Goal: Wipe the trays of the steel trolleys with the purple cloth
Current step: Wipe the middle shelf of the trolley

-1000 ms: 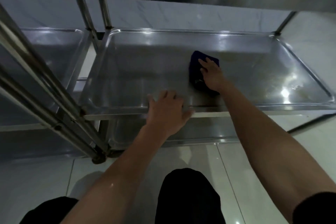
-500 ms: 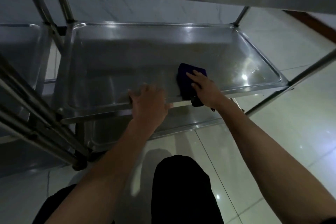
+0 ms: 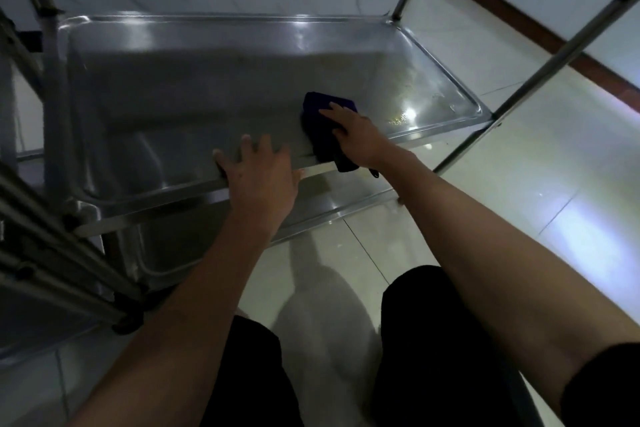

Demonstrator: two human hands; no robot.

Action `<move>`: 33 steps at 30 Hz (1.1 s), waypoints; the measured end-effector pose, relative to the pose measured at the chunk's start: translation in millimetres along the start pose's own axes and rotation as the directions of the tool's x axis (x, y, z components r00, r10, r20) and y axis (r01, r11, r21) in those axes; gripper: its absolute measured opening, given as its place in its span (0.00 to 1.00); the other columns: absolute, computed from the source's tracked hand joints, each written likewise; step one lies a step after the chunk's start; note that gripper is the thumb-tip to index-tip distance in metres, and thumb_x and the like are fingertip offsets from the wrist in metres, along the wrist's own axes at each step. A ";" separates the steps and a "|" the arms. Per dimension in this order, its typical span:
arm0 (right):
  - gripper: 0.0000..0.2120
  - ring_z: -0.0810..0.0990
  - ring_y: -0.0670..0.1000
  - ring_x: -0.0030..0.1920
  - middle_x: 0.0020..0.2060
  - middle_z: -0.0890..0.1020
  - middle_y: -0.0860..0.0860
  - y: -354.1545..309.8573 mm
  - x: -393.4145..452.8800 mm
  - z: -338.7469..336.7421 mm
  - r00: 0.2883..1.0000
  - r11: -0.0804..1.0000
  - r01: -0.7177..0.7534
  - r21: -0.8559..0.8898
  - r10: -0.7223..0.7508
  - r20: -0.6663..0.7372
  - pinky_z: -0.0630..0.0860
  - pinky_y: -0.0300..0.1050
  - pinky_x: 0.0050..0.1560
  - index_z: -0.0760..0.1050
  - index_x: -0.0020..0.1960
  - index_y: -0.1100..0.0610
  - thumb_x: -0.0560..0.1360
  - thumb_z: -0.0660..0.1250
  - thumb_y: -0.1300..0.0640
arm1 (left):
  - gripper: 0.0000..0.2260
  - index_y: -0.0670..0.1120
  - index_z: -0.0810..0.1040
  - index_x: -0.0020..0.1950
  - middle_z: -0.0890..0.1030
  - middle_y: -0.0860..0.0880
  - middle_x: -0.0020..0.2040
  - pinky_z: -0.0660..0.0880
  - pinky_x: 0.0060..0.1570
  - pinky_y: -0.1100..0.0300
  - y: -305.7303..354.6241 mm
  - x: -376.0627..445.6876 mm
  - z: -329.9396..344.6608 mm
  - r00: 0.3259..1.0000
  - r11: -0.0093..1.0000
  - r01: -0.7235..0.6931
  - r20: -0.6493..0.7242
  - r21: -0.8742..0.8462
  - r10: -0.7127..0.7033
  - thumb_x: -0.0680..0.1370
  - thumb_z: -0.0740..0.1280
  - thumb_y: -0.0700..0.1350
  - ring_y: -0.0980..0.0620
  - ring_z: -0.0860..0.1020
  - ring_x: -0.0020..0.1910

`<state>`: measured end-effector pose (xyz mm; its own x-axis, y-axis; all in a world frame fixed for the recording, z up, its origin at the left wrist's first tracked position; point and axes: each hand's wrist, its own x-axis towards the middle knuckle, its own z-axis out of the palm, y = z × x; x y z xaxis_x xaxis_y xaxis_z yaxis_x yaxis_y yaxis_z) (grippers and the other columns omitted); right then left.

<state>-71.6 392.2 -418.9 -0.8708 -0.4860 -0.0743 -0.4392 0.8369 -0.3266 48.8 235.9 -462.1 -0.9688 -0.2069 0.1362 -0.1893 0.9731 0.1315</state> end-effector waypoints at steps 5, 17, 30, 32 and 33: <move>0.23 0.57 0.55 0.78 0.78 0.61 0.54 -0.2 -1.0 5.6 0.999 0.999 0.010 0.041 -0.008 -0.042 0.53 0.48 0.77 0.64 0.77 0.56 0.85 0.56 0.50 | 0.23 0.50 0.76 0.65 0.72 0.45 0.67 0.62 0.66 0.28 1.5 -0.9 -0.2 1.000 1.000 0.006 0.006 -0.011 -0.006 0.80 0.60 0.64 0.42 0.66 0.72; 0.25 0.52 0.57 0.79 0.79 0.56 0.56 45.5 32.6 23.9 0.961 0.959 0.269 -0.085 -0.273 -0.037 0.53 0.58 0.78 0.55 0.79 0.56 0.85 0.50 0.50 | 0.13 0.45 0.82 0.50 0.80 0.42 0.50 0.69 0.61 0.34 43.9 12.6 0.7 0.938 0.944 0.329 -0.116 0.015 -0.325 0.79 0.61 0.51 0.38 0.77 0.53; 0.25 0.48 0.53 0.80 0.80 0.52 0.53 158.5 62.2 -15.9 0.929 0.929 0.370 -0.007 -0.370 0.000 0.47 0.53 0.79 0.53 0.80 0.53 0.85 0.49 0.51 | 0.13 0.43 0.82 0.55 0.79 0.43 0.57 0.72 0.58 0.42 174.8 67.3 19.9 0.898 0.910 0.411 -0.144 -0.056 -0.415 0.81 0.58 0.45 0.40 0.77 0.52; 0.25 0.48 0.53 0.80 0.80 0.53 0.53 169.4 63.0 -18.4 0.925 0.926 0.379 -0.008 -0.379 -0.014 0.47 0.53 0.79 0.53 0.80 0.53 0.85 0.49 0.51 | 0.14 0.42 0.82 0.55 0.79 0.42 0.57 0.72 0.58 0.41 177.3 69.0 22.6 0.890 0.904 0.424 -0.165 -0.047 -0.426 0.81 0.58 0.44 0.39 0.78 0.51; 0.25 0.48 0.53 0.80 0.80 0.53 0.53 171.9 63.6 -19.3 0.923 0.923 0.384 -0.012 -0.384 -0.015 0.47 0.53 0.79 0.53 0.80 0.52 0.85 0.49 0.51 | 0.14 0.41 0.82 0.54 0.79 0.42 0.56 0.72 0.57 0.41 178.6 70.0 22.4 0.885 0.902 0.429 -0.176 -0.048 -0.431 0.81 0.59 0.44 0.39 0.78 0.50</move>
<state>-206.8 510.0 -461.6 -0.6385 -0.7663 0.0710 -0.7425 0.5891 -0.3189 -56.4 397.5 -451.1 -0.7480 -0.6202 0.2363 -0.5790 0.7838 0.2243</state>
